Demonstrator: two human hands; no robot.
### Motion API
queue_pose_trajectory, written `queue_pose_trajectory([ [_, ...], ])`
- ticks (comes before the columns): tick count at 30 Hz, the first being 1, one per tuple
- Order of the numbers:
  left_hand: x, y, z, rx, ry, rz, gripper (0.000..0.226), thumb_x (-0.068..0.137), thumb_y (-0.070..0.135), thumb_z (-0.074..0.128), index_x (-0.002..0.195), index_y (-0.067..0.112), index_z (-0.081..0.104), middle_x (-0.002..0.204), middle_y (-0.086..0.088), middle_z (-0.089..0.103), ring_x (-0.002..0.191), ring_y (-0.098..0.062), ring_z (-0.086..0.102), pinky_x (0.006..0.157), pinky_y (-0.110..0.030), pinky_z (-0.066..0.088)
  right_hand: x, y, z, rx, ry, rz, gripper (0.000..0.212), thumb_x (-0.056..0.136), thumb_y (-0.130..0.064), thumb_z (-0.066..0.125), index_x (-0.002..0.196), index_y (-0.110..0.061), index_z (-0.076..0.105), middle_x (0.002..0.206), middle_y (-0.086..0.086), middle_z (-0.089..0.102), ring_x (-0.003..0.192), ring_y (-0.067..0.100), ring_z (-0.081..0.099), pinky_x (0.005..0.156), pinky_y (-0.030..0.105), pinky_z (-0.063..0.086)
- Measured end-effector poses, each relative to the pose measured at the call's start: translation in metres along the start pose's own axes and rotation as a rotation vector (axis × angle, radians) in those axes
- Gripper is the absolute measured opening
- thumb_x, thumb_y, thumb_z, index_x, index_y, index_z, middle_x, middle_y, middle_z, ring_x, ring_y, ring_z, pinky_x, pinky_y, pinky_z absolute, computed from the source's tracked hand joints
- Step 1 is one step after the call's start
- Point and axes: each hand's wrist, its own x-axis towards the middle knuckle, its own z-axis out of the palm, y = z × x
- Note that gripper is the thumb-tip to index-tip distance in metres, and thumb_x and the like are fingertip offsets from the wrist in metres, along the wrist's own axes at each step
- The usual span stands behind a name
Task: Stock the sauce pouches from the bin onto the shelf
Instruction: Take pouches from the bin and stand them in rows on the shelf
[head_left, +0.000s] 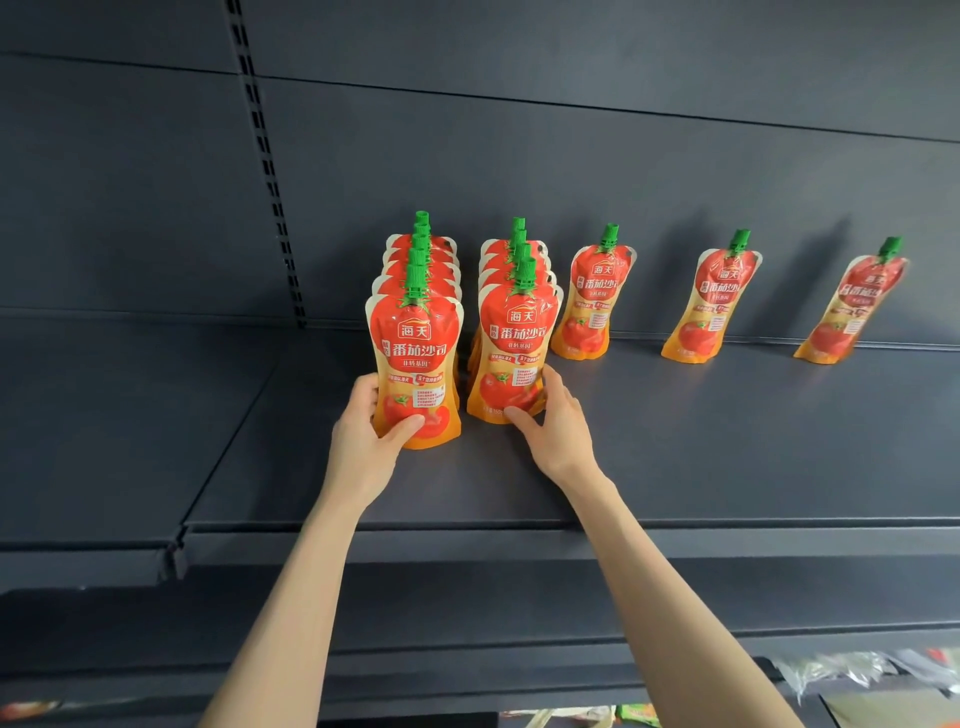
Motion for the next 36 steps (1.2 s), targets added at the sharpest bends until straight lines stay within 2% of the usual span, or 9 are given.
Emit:
queue_pose_trajectory([
  [6,-0.011,-0.002,-0.006,0.121,0.121,0.042,0.057,0.077,0.025,0.075,0.126,0.018,0.049,0.126,0.0,0.049,0.113,-0.011,0.05,0.083,-0.017,0.04,-0.019,0.002,-0.007,-0.029,0.078,0.008,0.067,0.089,-0.033,0.063,0.144,-0.016,0.03,0.141,0.008,0.047,0.129,0.026,0.043,0.105,0.046,0.041],
  [9,-0.027,0.003,-0.003,0.203,0.199,0.082,0.052,0.08,0.023,0.072,0.127,0.014,0.05,0.125,-0.001,0.048,0.119,-0.019,0.047,0.09,-0.027,0.039,-0.037,0.007,-0.019,0.003,0.125,-0.009,0.051,0.091,-0.029,0.06,0.137,-0.013,0.043,0.137,0.006,0.051,0.125,0.024,0.047,0.102,0.041,0.043],
  [12,-0.048,0.016,0.008,0.199,0.157,0.156,0.04,0.083,0.018,0.068,0.121,0.015,0.056,0.116,0.006,0.048,0.115,-0.018,0.047,0.089,-0.019,0.036,-0.06,0.013,-0.036,0.043,0.184,-0.021,0.037,0.093,-0.026,0.058,0.127,-0.013,0.053,0.127,0.002,0.058,0.118,0.02,0.052,0.098,0.033,0.043],
  [16,-0.078,0.042,0.04,0.176,0.009,0.219,0.033,0.085,0.017,0.066,0.117,0.016,0.058,0.115,0.006,0.055,0.111,-0.011,0.049,0.094,-0.025,0.038,-0.096,0.029,-0.063,0.071,0.251,-0.014,0.026,0.093,-0.025,0.058,0.117,-0.016,0.06,0.11,-0.006,0.06,0.108,0.015,0.055,0.088,0.023,0.039],
  [19,-0.106,0.064,0.074,0.167,-0.151,0.282,0.033,0.086,0.015,0.064,0.118,0.018,0.057,0.112,0.005,0.059,0.109,-0.008,0.051,0.094,-0.019,0.038,-0.131,0.05,-0.089,0.032,0.31,0.006,0.023,0.093,-0.023,0.058,0.115,-0.016,0.062,0.103,-0.01,0.059,0.101,0.013,0.056,0.081,0.014,0.037],
  [24,-0.172,0.087,0.148,0.17,-0.378,0.317,0.03,0.087,0.016,0.064,0.117,0.018,0.059,0.106,0.014,0.06,0.105,-0.008,0.055,0.094,-0.023,0.039,-0.213,0.105,-0.141,-0.03,0.385,0.108,0.024,0.093,-0.023,0.058,0.116,-0.019,0.062,0.101,-0.016,0.056,0.102,0.012,0.057,0.083,0.023,0.04],
  [27,-0.227,0.092,0.197,0.179,-0.527,0.294,0.03,0.088,0.019,0.063,0.117,0.022,0.059,0.103,0.025,0.055,0.103,-0.006,0.054,0.091,-0.023,0.038,-0.278,0.145,-0.174,-0.044,0.413,0.218,0.022,0.092,-0.02,0.059,0.114,-0.017,0.063,0.102,-0.012,0.059,0.101,0.018,0.059,0.083,0.033,0.048],
  [30,-0.29,0.098,0.246,0.158,-0.673,0.223,0.029,0.085,0.018,0.066,0.114,0.022,0.061,0.102,0.016,0.061,0.099,-0.006,0.056,0.086,-0.013,0.036,-0.346,0.183,-0.209,-0.09,0.454,0.308,0.017,0.09,-0.013,0.061,0.107,-0.014,0.066,0.097,-0.009,0.063,0.093,0.022,0.062,0.08,0.032,0.048],
  [36,-0.395,0.11,0.336,0.157,-0.956,0.218,0.028,0.083,0.016,0.068,0.111,0.017,0.063,0.101,0.007,0.066,0.098,-0.011,0.061,0.089,-0.027,0.044,-0.463,0.251,-0.267,-0.093,0.524,0.566,0.018,0.087,-0.011,0.066,0.105,-0.007,0.068,0.104,0.006,0.07,0.101,0.025,0.063,0.089,0.039,0.051],
])
